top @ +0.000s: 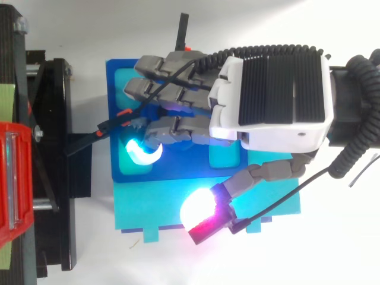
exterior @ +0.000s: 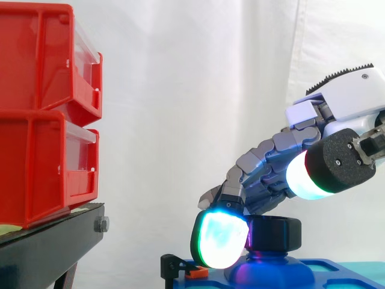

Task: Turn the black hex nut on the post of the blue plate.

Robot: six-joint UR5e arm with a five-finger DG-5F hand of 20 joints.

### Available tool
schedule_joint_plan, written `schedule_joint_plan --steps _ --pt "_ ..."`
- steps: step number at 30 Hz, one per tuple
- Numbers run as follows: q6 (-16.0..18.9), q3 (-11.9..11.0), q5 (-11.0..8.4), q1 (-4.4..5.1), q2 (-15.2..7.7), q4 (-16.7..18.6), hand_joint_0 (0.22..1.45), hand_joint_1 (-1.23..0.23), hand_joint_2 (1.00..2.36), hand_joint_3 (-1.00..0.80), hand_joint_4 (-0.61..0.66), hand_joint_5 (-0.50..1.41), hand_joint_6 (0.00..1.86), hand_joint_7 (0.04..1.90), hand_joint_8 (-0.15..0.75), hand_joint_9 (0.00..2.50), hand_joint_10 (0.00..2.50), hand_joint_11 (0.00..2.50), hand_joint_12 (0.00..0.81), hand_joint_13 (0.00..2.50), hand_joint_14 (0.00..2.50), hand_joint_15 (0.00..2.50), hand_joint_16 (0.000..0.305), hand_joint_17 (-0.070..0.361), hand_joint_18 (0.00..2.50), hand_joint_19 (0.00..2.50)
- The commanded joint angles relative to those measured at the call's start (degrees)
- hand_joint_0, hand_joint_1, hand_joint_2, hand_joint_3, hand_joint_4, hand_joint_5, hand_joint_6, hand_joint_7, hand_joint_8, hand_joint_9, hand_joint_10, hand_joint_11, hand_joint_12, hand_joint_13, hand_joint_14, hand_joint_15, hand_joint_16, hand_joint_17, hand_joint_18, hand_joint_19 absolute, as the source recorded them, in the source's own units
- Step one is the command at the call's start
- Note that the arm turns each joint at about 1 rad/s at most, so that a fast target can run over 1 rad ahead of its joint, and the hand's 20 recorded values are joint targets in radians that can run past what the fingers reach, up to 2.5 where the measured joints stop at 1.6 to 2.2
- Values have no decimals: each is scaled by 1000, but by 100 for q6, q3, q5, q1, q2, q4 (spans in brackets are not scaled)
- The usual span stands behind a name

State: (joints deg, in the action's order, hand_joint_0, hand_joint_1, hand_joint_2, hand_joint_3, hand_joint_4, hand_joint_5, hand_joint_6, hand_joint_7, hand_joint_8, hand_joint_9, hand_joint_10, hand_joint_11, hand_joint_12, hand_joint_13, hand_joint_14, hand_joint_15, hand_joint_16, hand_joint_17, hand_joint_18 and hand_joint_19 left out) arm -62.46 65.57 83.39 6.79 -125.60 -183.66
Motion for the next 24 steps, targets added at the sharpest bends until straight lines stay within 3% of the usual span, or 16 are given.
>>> schedule_joint_plan --steps 1,11,24 --pt "-64 0 2 -2 0 -12 416 -328 1000 -500 114 -300 501 654 218 0 0 0 372 0 0 0 58 131 0 208" --pt "-64 0 2 -11 0 -12 415 -325 1000 -500 117 -300 501 655 222 0 0 0 374 0 0 0 58 132 0 217" --pt "-179 0 275 -196 -9 67 417 -322 1000 -500 120 -300 501 661 228 0 0 0 375 0 0 0 58 132 0 224"
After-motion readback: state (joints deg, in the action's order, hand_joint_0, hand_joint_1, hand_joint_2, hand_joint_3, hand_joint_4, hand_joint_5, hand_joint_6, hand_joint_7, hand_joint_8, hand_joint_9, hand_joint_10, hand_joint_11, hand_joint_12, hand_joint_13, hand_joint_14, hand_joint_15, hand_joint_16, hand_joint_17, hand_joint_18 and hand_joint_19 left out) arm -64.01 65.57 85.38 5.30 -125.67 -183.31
